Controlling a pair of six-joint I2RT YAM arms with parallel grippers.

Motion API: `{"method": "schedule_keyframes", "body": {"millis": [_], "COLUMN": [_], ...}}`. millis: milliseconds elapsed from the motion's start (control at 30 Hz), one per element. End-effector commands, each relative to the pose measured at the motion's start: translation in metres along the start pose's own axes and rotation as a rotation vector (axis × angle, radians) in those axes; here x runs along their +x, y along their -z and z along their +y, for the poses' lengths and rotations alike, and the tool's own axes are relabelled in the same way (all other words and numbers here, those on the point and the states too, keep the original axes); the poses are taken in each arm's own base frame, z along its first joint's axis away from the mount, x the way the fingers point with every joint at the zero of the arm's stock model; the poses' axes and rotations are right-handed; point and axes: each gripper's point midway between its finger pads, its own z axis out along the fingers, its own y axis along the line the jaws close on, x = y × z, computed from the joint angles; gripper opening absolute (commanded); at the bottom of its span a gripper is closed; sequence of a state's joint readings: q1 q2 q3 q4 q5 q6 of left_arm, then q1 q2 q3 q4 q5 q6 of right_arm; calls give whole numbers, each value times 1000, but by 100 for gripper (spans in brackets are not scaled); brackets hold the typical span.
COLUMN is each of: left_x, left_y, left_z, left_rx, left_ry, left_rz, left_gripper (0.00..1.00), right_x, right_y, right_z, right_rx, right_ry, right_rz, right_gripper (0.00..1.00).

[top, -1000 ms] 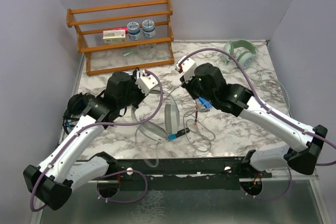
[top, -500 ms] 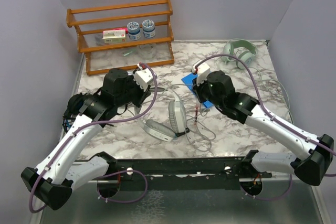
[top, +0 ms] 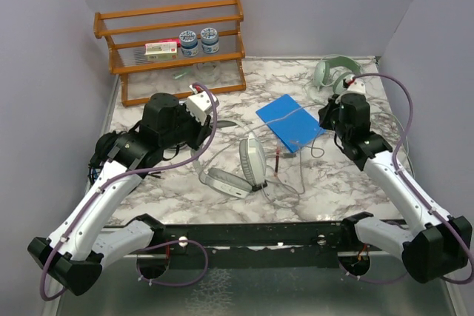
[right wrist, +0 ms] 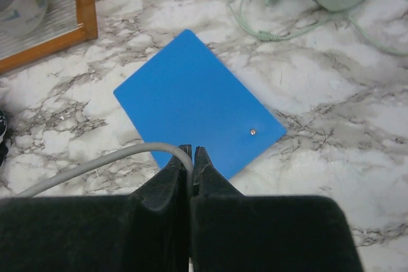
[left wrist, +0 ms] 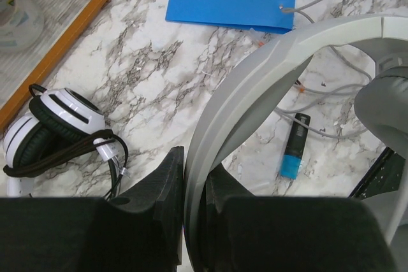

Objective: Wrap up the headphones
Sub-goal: Wrap the headphones cable around the headphones.

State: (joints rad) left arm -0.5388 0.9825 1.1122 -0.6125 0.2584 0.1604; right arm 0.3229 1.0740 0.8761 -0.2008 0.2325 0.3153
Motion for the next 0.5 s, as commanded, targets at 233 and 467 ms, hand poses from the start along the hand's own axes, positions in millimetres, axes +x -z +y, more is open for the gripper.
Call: {"method": "schedule_keyframes", "body": {"millis": [233, 467], "left_x": [-52, -89], "left_y": [27, 26], "left_z": [-21, -43], "left_rx": [71, 198], "left_ry": [123, 374], "left_rz": [-157, -209], "left_gripper": [0, 0], "right_x": [52, 83], "right_y": [-41, -30], "right_z": [-8, 32], "right_rx": [-126, -411], "right_ry": [-323, -297], "right_rz": [167, 257], "right_gripper": [1, 1]}}
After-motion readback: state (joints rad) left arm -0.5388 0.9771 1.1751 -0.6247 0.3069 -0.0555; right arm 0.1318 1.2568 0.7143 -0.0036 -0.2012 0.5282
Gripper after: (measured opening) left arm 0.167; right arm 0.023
